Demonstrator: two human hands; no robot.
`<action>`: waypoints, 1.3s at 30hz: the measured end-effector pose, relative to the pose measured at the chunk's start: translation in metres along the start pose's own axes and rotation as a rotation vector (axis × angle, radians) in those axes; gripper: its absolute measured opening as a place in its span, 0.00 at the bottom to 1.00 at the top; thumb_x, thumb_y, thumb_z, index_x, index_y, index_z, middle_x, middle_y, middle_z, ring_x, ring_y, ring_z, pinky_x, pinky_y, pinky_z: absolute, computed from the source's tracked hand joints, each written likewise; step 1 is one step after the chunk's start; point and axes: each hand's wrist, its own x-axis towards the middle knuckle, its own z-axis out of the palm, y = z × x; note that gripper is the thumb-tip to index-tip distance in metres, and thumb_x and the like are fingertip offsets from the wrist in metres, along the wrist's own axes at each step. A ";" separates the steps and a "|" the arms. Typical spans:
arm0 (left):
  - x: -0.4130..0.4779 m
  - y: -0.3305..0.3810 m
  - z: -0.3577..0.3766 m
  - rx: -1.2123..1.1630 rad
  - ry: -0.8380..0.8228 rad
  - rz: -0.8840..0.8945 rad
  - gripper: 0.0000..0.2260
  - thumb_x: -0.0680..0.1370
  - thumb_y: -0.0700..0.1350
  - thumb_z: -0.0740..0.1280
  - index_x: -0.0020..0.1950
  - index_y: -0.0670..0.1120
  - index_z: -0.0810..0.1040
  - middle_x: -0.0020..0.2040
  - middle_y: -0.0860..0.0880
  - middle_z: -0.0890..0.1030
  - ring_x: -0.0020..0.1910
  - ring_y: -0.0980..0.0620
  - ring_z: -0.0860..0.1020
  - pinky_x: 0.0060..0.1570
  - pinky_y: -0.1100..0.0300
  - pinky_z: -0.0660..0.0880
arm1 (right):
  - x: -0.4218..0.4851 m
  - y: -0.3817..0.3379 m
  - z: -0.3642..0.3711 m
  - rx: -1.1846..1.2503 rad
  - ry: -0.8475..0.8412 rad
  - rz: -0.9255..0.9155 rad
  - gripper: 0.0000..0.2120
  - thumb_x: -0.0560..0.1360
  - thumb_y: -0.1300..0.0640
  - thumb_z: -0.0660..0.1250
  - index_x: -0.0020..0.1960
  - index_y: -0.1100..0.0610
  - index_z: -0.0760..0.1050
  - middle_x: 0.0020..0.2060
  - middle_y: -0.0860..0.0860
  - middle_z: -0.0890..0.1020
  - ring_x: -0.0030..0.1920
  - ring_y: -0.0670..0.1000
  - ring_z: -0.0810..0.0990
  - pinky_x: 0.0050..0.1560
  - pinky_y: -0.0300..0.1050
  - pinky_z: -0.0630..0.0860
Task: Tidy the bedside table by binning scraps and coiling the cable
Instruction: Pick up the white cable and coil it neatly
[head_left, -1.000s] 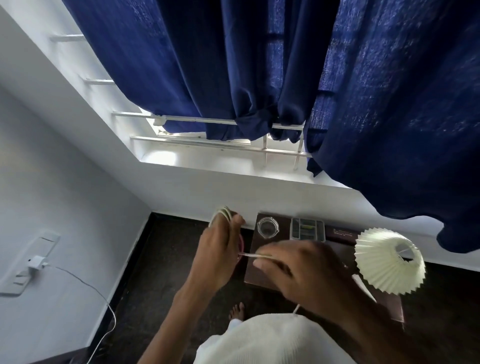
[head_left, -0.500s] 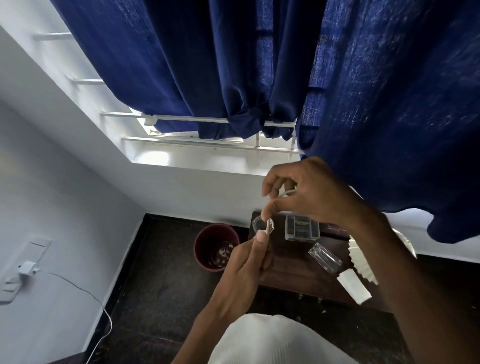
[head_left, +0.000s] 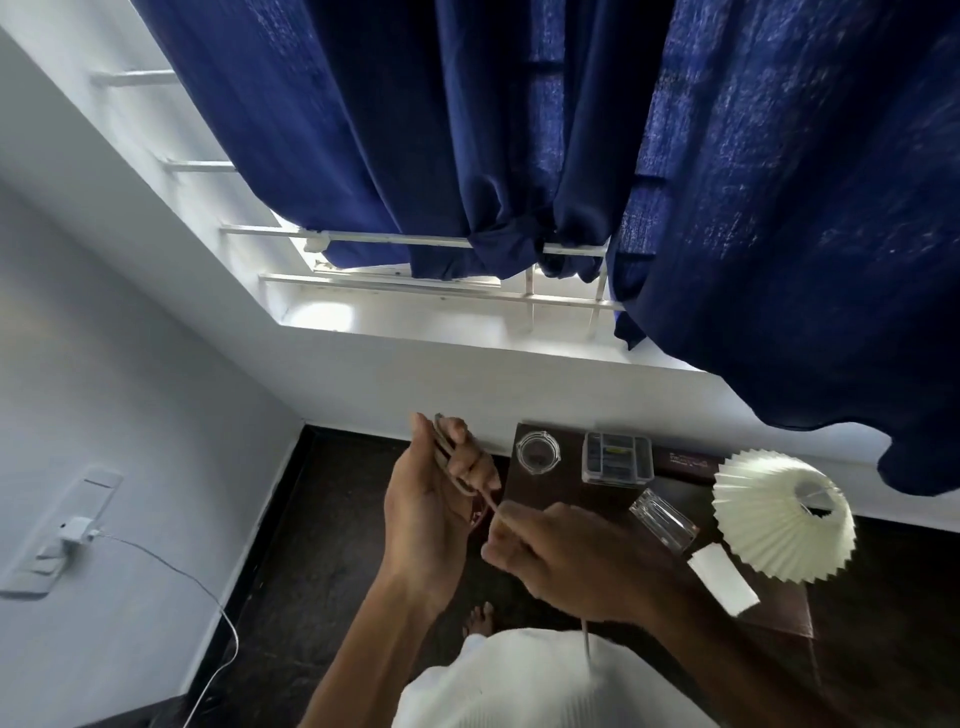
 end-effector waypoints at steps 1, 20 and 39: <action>0.004 -0.003 -0.005 0.053 0.056 0.020 0.20 0.85 0.56 0.54 0.42 0.46 0.75 0.31 0.51 0.66 0.31 0.53 0.67 0.39 0.58 0.70 | -0.003 -0.002 0.000 -0.036 -0.055 0.021 0.10 0.83 0.43 0.57 0.54 0.48 0.72 0.41 0.45 0.81 0.38 0.43 0.79 0.37 0.36 0.68; -0.041 -0.047 -0.029 0.837 -0.192 -0.033 0.27 0.84 0.58 0.55 0.35 0.45 0.79 0.30 0.49 0.72 0.30 0.54 0.69 0.32 0.61 0.66 | -0.017 -0.040 -0.127 -0.505 0.030 0.024 0.13 0.73 0.38 0.71 0.44 0.48 0.79 0.39 0.43 0.78 0.42 0.43 0.77 0.40 0.40 0.73; -0.026 0.013 -0.013 -0.265 -0.269 -0.151 0.22 0.78 0.48 0.67 0.27 0.52 0.61 0.21 0.53 0.56 0.19 0.53 0.55 0.22 0.58 0.49 | 0.005 -0.022 0.030 1.002 0.522 -0.114 0.08 0.76 0.52 0.69 0.54 0.49 0.76 0.34 0.58 0.82 0.29 0.51 0.77 0.32 0.45 0.74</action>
